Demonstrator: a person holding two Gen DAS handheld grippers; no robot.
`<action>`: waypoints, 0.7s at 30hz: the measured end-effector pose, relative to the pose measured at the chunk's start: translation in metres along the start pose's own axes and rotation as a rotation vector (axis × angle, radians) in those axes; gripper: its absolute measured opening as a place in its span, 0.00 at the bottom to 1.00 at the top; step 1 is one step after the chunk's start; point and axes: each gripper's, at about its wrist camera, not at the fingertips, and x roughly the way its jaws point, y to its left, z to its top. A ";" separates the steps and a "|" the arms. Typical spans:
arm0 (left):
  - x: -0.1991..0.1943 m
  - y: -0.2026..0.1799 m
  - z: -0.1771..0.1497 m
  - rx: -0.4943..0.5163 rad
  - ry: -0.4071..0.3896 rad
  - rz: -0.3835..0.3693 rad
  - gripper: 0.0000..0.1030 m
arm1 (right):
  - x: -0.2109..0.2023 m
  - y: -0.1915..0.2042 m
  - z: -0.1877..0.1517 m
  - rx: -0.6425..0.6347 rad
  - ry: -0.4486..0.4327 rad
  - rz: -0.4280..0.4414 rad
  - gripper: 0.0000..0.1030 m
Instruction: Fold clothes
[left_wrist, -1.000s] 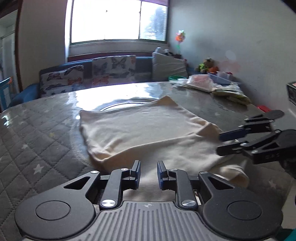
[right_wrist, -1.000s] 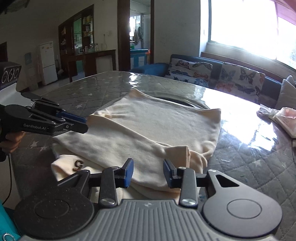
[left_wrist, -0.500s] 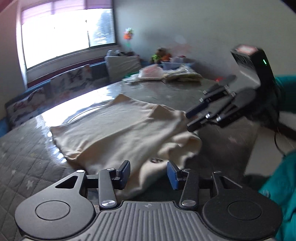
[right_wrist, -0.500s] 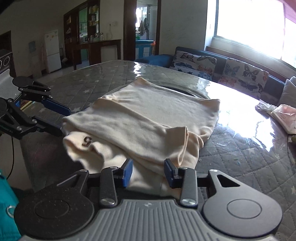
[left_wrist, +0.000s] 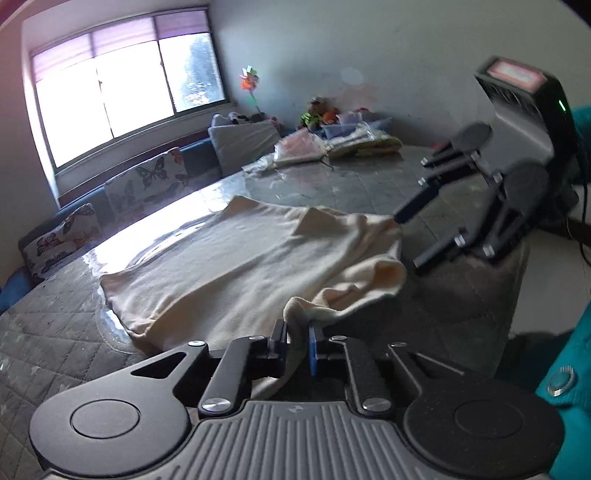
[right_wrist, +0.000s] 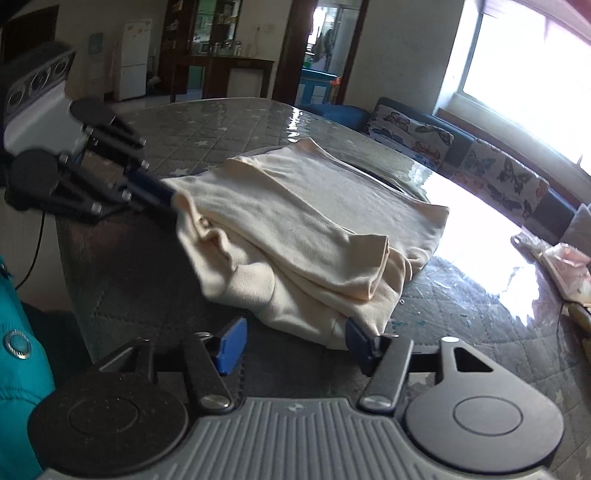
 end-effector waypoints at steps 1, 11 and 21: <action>-0.001 0.005 0.002 -0.020 -0.008 0.005 0.10 | 0.000 0.001 0.000 -0.016 -0.006 0.002 0.65; 0.013 0.047 0.021 -0.163 -0.021 -0.005 0.03 | 0.033 -0.001 0.014 -0.129 -0.074 0.019 0.66; -0.004 0.041 0.006 -0.160 -0.004 -0.090 0.34 | 0.043 -0.030 0.031 0.013 -0.081 0.150 0.20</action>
